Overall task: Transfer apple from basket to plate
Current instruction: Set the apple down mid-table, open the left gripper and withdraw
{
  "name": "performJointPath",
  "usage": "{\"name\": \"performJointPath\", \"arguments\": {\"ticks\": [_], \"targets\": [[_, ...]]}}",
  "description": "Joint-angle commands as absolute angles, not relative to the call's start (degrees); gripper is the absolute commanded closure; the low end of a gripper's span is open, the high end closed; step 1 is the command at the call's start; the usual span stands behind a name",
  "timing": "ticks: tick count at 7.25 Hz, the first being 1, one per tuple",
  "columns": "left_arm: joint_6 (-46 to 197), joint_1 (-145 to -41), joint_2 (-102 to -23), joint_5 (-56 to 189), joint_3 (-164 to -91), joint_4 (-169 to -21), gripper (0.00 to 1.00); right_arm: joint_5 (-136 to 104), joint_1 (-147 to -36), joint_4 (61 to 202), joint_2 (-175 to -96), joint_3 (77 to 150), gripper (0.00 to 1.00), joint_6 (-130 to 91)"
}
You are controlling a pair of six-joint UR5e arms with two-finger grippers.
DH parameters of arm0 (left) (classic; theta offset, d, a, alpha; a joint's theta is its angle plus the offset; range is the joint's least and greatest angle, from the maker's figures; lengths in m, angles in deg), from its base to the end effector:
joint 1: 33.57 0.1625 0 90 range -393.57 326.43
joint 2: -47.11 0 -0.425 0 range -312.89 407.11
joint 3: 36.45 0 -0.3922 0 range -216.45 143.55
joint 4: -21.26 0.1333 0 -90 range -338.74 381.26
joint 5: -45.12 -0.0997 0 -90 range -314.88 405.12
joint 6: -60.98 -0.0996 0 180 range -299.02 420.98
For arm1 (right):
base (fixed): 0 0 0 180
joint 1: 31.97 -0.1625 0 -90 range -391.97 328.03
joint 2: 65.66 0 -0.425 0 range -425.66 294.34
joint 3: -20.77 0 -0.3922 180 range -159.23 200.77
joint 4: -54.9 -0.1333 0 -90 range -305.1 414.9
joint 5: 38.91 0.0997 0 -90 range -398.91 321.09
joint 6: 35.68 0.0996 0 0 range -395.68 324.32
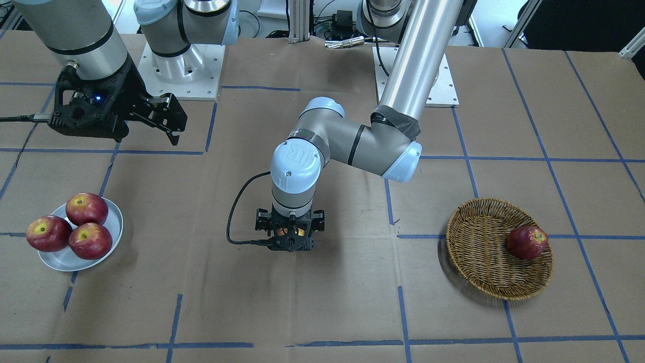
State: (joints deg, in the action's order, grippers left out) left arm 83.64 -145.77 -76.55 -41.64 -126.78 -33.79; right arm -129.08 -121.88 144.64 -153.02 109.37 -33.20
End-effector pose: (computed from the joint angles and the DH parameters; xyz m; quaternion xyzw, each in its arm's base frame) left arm -0.3788 -0.5605 0.1992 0.0038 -0.9996 -0.0030 0.0293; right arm 0.1322 -0.5090 0.4764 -0.0224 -0.9997 -0.0131 0.0018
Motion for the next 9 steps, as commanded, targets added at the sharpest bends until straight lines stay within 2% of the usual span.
{"name": "performJointPath", "arguments": {"ticks": [1,3,7,9], "targets": [[82.96,-145.37,-72.45,-42.06,-125.24,-35.24,0.01,-129.08,-121.88,144.64,-153.02,109.37,0.00,-33.13],[80.08,-142.84,-64.56,-42.24,-119.10,-52.12,0.01,-129.08,-121.88,144.64,-153.02,109.37,0.00,-33.31],[56.79,-126.78,-47.86,-42.33,-118.98,-73.26,0.01,-129.17,-122.06,145.16,-152.67,108.41,0.00,-32.79],[56.67,-124.11,-43.26,-42.94,-120.30,-76.47,0.01,-129.00,-124.50,150.60,-149.44,107.79,0.00,-25.53]]}}
